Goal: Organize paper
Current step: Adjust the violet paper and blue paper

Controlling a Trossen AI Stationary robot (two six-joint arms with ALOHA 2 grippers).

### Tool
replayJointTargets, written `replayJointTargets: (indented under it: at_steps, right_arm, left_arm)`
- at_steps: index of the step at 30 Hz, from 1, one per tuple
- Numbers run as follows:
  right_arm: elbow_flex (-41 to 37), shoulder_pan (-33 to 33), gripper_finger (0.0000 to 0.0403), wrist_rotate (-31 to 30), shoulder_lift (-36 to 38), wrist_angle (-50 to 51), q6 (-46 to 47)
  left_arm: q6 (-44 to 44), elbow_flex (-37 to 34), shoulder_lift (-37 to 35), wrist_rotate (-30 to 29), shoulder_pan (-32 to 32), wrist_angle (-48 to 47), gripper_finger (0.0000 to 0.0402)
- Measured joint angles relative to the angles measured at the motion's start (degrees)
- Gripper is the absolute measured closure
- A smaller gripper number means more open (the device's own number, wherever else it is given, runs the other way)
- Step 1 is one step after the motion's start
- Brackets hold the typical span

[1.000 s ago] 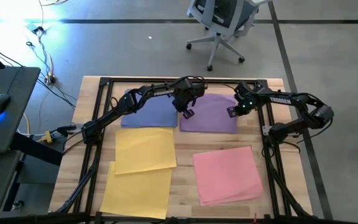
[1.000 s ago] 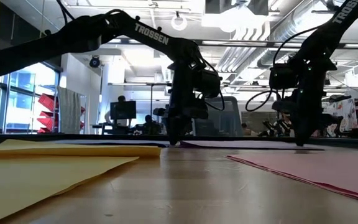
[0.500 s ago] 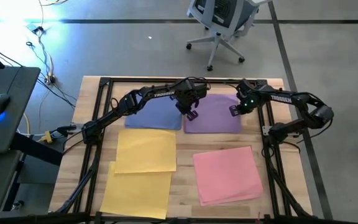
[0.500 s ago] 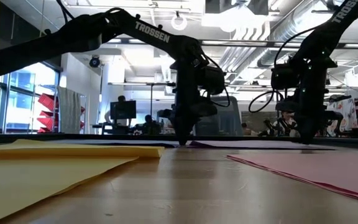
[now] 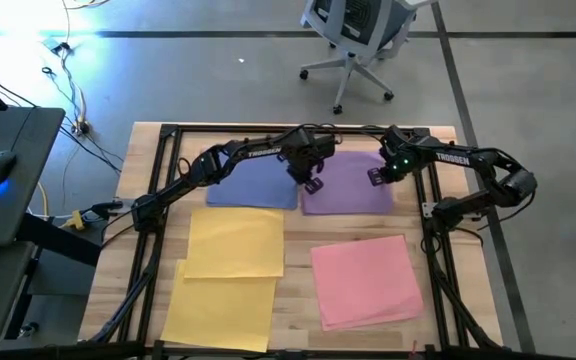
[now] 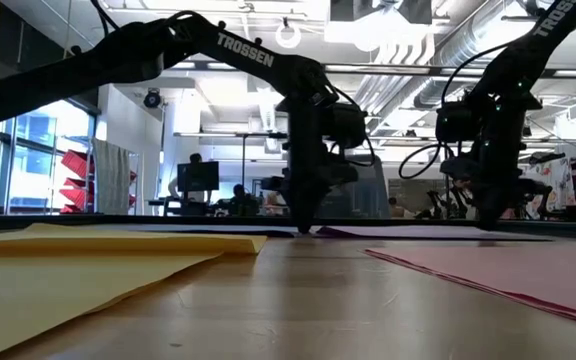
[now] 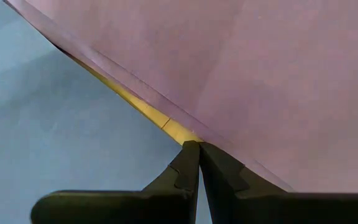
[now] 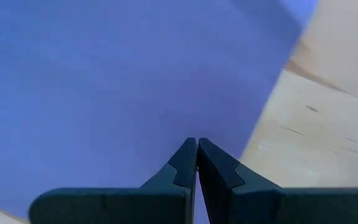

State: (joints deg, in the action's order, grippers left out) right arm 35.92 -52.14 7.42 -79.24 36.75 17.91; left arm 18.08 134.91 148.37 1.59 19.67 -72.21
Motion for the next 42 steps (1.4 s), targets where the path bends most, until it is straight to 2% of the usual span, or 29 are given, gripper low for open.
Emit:
replayJointTargets:
  at_steps: [10, 16, 22, 26, 42]
  right_arm:
    - [4.7, 0.0, 0.0403, -12.2, 2.2, 9.4, 0.0]
    - [2.4, 0.0, 0.0403, -17.9, 2.0, 11.6, 0.6]
    - [-0.1, 0.0, 0.0403, -17.8, 1.2, 10.1, 2.6]
    - [-2.0, 0.0, 0.0403, -14.2, 0.1, 8.4, 2.7]
    - [-2.5, 0.3, 0.0403, -7.9, -0.4, 7.2, 4.2]
  left_arm:
    - [0.3, 0.0, -1.0, -0.8, 0.0, -1.3, 0.0401]
    - [-0.6, 0.0, -1.0, -2.1, 0.0, -2.6, 0.0401]
    - [-1.7, -0.1, -1.0, 1.9, -0.3, 0.4, 0.0401]
    - [-2.1, -0.2, -0.7, -0.1, -1.1, 0.9, 0.0401]
    - [-1.8, -0.2, -0.6, -0.3, -2.0, 6.6, 0.0401]
